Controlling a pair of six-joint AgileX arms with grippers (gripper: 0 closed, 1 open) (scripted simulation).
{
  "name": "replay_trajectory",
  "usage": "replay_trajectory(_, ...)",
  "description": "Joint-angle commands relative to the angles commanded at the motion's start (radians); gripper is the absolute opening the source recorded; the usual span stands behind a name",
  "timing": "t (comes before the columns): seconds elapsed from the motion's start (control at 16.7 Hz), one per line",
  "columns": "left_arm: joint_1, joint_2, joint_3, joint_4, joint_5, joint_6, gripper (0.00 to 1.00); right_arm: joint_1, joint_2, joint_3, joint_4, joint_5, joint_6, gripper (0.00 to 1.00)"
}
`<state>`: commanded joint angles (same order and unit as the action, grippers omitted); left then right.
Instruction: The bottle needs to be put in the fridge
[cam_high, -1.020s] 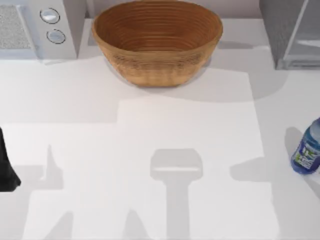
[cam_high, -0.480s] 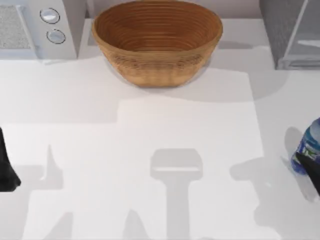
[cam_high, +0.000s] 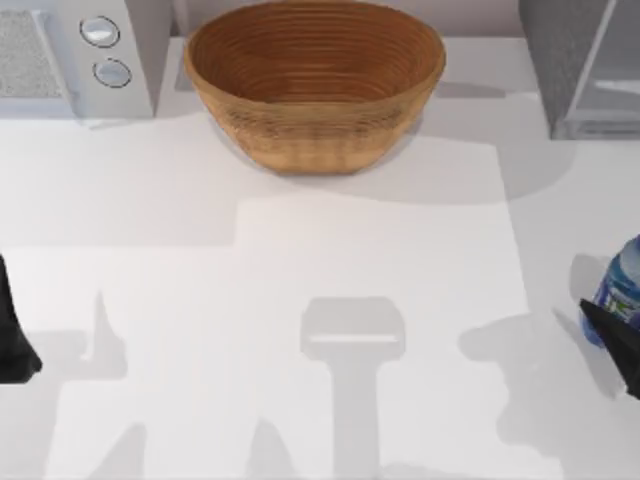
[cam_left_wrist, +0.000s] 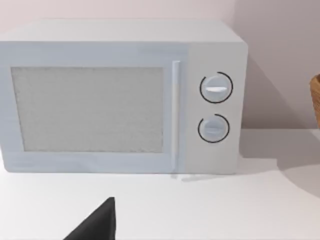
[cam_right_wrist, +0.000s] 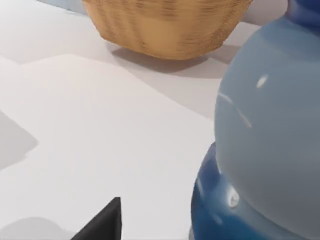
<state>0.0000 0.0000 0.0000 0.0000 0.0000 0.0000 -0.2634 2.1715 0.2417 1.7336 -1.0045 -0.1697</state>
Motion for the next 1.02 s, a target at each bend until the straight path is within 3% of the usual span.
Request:
replay_trajectory(0.66,0.000,0.000,0.000,0.000,0.000,0.000,1.00,0.000,0.000,0.000,0.000,0.000,0.000,0.03)
replay_trajectory(1.02,0.000,0.000,0.000,0.000,0.000,0.000,1.00,0.000,0.000,0.000,0.000,0.000,0.000,0.01)
